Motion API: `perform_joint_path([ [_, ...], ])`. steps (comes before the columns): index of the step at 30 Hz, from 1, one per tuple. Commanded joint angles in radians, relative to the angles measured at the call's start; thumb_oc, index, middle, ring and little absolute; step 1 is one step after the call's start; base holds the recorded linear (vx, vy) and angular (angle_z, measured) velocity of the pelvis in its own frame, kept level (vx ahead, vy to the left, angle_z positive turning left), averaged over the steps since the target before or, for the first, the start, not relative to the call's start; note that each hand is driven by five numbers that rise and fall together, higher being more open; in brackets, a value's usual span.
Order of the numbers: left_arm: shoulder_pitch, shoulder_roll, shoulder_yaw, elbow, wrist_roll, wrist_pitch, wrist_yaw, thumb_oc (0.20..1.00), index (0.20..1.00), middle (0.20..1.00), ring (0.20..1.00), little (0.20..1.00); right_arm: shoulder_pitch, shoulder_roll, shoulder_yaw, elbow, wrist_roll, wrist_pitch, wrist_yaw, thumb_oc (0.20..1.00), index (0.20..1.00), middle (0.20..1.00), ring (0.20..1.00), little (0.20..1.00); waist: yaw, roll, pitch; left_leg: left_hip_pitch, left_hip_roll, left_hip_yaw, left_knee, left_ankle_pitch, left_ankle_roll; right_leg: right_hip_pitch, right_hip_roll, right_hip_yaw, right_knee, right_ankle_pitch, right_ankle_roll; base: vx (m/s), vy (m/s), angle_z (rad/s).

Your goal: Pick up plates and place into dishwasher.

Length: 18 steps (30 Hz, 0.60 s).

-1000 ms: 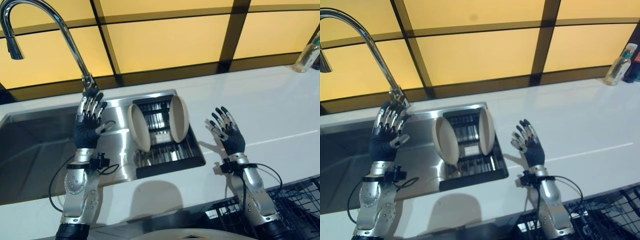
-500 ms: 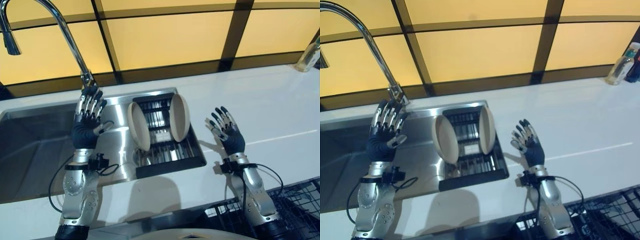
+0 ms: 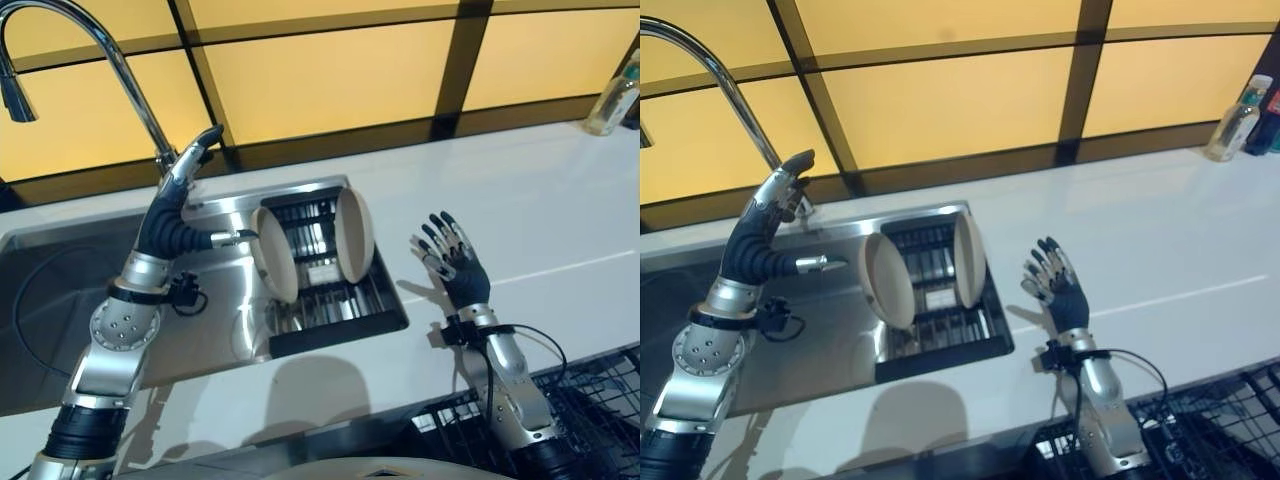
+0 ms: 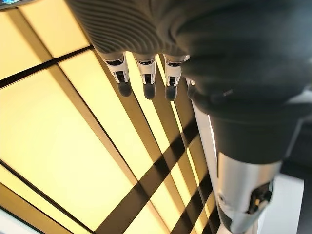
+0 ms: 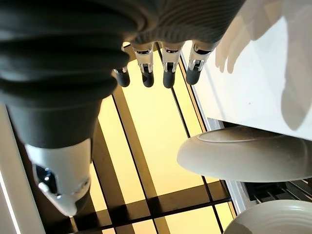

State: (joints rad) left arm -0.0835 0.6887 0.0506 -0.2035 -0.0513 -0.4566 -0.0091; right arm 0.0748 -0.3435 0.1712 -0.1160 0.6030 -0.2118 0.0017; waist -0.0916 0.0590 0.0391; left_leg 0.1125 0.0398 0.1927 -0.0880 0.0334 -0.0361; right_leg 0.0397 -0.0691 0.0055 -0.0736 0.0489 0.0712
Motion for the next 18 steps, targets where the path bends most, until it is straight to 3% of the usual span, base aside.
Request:
perform_joint_path([
  [1, -0.081, 0.096, 0.001, 0.072, 0.072, -0.011, -0.048, 1.000, 1.000, 1.000, 1.000, 1.000, -0.077, -0.010, 0.016, -0.071, 0.025, -0.028, 0.034, 1.000, 1.000, 1.000, 1.000, 1.000, -0.021, -0.011, -0.050, -0.053, 0.013, -0.050, 0.013, -0.042, 0.008, -0.033, -0.061, -0.023, 0.064, -0.034, 0.087, 0.03, 0.025, -0.02],
  [12, -0.288, 0.459, -0.103, 0.159, 0.299, 0.026, -0.131, 1.000, 1.000, 1.000, 1.000, 1.000, -0.110, -0.064, 0.033, -0.065, 0.050, -0.016, 0.004, 1.000, 1.000, 1.000, 1.000, 1.000, -0.034, 0.023, -0.050, -0.053, 0.008, -0.043, 0.015, -0.039, 0.008, -0.032, -0.064, -0.016, 0.059, -0.030, 0.097, 0.01, 0.014, -0.06],
  [18, -0.429, 0.551, -0.238, 0.143, 0.300, 0.069, -0.275, 1.000, 1.000, 1.000, 1.000, 1.000, -0.126, -0.079, 0.061, -0.050, 0.050, -0.035, -0.026, 1.000, 1.000, 1.000, 1.000, 1.000, -0.033, 0.031, -0.047, -0.056, 0.005, -0.052, 0.017, -0.038, 0.006, -0.029, -0.064, -0.026, 0.061, -0.030, 0.099, 0.00, 0.000, 0.00],
])
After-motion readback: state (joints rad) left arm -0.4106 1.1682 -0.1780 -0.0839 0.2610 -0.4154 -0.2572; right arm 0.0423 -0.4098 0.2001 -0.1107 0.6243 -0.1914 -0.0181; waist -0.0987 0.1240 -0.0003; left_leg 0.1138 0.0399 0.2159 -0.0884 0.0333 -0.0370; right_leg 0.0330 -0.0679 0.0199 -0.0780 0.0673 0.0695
